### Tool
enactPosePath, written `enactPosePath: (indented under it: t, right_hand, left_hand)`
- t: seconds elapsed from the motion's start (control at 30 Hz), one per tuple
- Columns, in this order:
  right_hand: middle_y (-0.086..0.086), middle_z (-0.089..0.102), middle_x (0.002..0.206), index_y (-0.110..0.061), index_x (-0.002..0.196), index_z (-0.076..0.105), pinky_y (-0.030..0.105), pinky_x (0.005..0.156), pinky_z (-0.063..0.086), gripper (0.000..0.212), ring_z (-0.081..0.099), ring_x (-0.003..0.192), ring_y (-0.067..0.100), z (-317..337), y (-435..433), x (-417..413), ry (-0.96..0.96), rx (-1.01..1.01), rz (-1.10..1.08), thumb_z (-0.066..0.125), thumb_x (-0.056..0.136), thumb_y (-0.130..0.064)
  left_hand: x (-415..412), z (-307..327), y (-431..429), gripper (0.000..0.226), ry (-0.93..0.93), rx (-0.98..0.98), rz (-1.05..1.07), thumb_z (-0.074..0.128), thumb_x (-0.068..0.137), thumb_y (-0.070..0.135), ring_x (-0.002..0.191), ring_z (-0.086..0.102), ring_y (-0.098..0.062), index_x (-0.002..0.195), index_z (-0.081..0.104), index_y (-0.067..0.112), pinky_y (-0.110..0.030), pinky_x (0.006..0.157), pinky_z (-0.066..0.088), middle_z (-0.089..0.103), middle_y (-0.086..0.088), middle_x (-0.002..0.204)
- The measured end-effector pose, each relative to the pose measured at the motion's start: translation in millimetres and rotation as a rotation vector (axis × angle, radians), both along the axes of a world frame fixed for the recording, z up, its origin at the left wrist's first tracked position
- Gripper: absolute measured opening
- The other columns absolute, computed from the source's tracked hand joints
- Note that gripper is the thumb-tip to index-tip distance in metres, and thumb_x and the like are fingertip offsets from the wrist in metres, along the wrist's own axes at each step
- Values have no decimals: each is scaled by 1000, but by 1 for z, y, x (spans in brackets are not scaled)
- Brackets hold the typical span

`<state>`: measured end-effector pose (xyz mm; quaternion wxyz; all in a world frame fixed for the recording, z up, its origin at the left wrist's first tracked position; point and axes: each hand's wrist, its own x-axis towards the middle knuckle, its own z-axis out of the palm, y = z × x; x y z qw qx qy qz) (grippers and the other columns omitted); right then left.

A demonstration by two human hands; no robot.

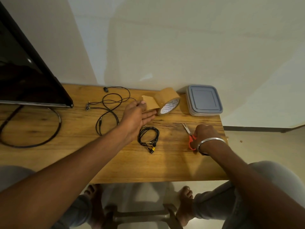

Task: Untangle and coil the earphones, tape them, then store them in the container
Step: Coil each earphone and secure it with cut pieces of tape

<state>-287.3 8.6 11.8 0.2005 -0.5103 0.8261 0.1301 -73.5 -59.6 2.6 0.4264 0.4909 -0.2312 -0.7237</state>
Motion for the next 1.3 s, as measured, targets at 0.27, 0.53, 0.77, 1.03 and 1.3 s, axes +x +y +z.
enactPosePath:
  t: [0.27, 0.53, 0.77, 1.03, 1.3]
  right_hand:
    - [12, 76, 84, -18, 102, 61, 38, 70, 63, 29, 75, 68, 24, 31, -14, -4, -590, 69, -188, 80, 80, -16]
    - [16, 70, 100, -3, 116, 58, 30, 66, 61, 60, 70, 79, 20, 30, -23, 28, -1456, 255, -331, 79, 73, -38]
    - [18, 72, 97, -9, 109, 65, 27, 60, 61, 81, 72, 72, 19, 8, -54, 50, -1634, 298, -363, 98, 43, -43]
    - [15, 73, 93, -10, 109, 65, 25, 59, 60, 81, 72, 70, 17, -3, -69, 60, -1660, 297, -318, 97, 44, -45]
    - [11, 72, 86, -10, 105, 69, 20, 50, 57, 78, 67, 56, 11, -8, -74, 63, -1652, 233, -338, 97, 41, -47]
  left_hand:
    - [4, -5, -5, 22, 22, -17, 18, 44, 105, 11, 109, 68, -33, 126, 48, 9, -43, 99, 53, 65, -14, 114]
    - [13, -6, -7, 19, 31, -36, -15, 40, 105, 7, 109, 67, -36, 121, 49, 9, -44, 99, 53, 68, -15, 108]
    - [23, -9, -17, 15, 62, -30, -69, 41, 104, 7, 96, 69, -29, 96, 52, 13, -41, 94, 55, 64, -6, 99]
    - [26, -10, -20, 18, 31, -40, -82, 41, 103, 8, 82, 64, -20, 89, 49, 15, -39, 90, 56, 57, -2, 87]
    - [26, -8, -17, 25, 13, -49, -106, 39, 104, 8, 91, 67, -22, 83, 48, 18, -46, 106, 47, 63, 6, 71]
